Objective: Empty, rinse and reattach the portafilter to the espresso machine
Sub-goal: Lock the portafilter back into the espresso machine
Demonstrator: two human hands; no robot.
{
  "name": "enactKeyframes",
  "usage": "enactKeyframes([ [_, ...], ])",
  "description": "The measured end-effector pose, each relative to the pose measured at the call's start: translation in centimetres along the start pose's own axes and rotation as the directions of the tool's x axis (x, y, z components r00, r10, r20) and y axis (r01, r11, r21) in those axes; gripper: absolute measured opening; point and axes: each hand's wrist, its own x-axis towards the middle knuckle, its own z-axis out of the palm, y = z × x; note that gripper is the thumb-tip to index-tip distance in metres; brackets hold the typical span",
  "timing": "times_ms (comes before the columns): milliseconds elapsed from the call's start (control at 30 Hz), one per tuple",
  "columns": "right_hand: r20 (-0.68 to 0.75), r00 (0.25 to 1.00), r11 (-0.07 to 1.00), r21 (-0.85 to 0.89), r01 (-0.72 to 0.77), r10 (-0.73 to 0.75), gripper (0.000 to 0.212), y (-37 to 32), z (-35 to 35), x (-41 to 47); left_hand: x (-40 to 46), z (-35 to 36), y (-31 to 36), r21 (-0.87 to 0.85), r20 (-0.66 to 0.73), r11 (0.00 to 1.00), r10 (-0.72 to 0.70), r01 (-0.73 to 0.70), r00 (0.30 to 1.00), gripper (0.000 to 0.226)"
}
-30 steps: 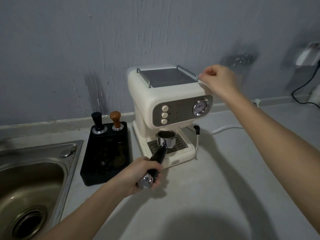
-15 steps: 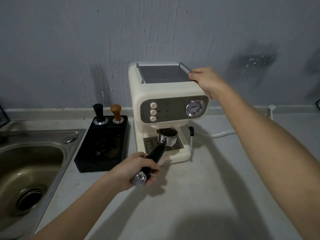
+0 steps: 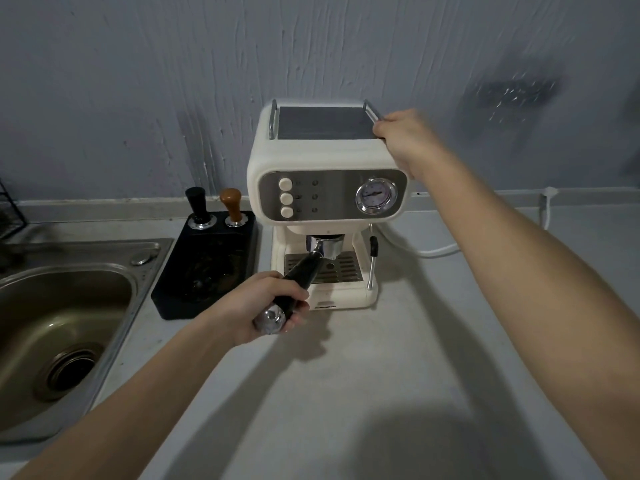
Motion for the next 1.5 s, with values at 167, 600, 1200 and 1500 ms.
enactKeyframes([
  [167, -0.009, 1.0, 1.0, -0.01, 0.005, -0.005, 0.015, -0.3, 0.0, -0.5, 0.5, -0.4, 0.1, -0.029, 0.006, 1.0, 0.008, -0.008, 1.0, 0.009],
  [600, -0.006, 1.0, 0.999, -0.032, 0.029, -0.029, 0.027, -0.2, -0.1, -0.5, 2.9, -4.8, 2.3, 0.13, 0.06, 0.991, 0.026, -0.034, 0.998, 0.022],
  [1200, -0.049, 0.998, 0.998, -0.065, 0.027, -0.03, 0.029, -0.2, -0.2, -0.8, 6.5, -10.6, 5.8, 0.352, 0.392, 0.931, -0.057, -0.093, 0.918, 0.021],
  [1500, -0.079, 0.997, 1.0, -0.015, -0.009, 0.007, 0.028, -0.4, 0.0, -1.3, 8.5, -10.6, 5.9, 0.342, 0.408, 0.933, -0.04, -0.112, 0.912, 0.079],
])
